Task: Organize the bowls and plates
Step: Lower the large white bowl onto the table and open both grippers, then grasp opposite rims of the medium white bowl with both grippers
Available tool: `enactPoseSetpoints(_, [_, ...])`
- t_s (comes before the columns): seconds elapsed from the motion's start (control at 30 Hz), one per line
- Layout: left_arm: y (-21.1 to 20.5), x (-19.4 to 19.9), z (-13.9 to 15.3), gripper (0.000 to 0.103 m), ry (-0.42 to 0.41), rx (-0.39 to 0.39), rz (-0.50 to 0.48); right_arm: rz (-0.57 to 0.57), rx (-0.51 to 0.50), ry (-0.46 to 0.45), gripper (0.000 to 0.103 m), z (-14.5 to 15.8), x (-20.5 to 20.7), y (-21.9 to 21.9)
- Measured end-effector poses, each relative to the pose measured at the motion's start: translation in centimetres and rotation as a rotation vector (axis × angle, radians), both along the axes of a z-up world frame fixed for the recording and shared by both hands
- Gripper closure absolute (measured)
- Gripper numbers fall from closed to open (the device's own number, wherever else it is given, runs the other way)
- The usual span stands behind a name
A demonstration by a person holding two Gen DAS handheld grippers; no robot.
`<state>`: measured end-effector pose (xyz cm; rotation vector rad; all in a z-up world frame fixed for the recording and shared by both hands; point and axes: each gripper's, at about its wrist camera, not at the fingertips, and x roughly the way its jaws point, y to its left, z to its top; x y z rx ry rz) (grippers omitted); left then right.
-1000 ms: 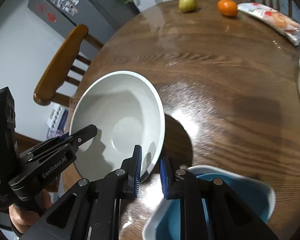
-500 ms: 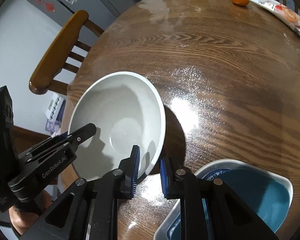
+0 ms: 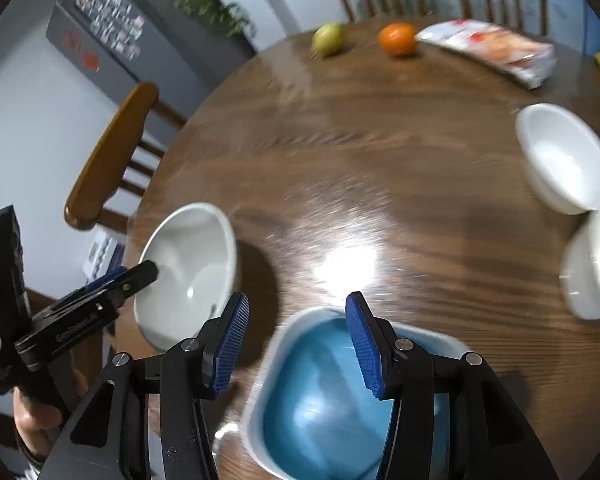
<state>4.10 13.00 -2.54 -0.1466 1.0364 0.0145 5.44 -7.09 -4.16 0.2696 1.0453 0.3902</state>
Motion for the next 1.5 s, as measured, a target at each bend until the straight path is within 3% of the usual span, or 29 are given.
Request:
enactPoseSetpoints(0.4, [-13.6,2.9,3.3,0.038,-0.058,-0.035,-0.296,-0.276,-0.055,-0.083,0.052,4.3,-1.2,-14.4])
enactPoseSetpoints(0.63, [-20.9,6.7,4.6,0.038,-0.083,-0.044,-0.369,-0.386,-0.120,-0.090,0.051,5.0,0.9,-20.3])
enactPoseSetpoints(0.87, [-25.9,10.5,1.8,0.038,-0.008,-0.043,-0.386,-0.375,-0.147,-0.062,0.051,3.5,5.4,-22.2])
enactPoseSetpoints(1.17, [-28.2,13.3,-2.3,0.040,0.092,-0.027,-0.381,-0.334,-0.145,0.042,0.051,-1.3,9.5,-22.6])
enactPoseSetpoints(1.33, [-29.2,14.1,-3.7,0.061,0.125,-0.026,-0.406,-0.304,-0.124,0.066,0.055,-2.7,10.5,-22.5])
enactPoseSetpoints(1.37, [-29.4,14.3,-3.9,0.064,0.129,-0.025,-0.411,-0.302,-0.120,0.073,0.059,-3.0,10.6,-22.5])
enactPoseSetpoints(1.43, [-29.8,14.4,-4.4,0.082,0.136,-0.017,-0.428,-0.299,-0.101,0.084,0.069,-3.5,11.0,-22.7])
enactPoseSetpoints(1.5, [-30.1,14.6,-4.8,0.086,0.142,-0.010,-0.442,-0.286,-0.079,0.097,0.081,-4.1,11.2,-22.8])
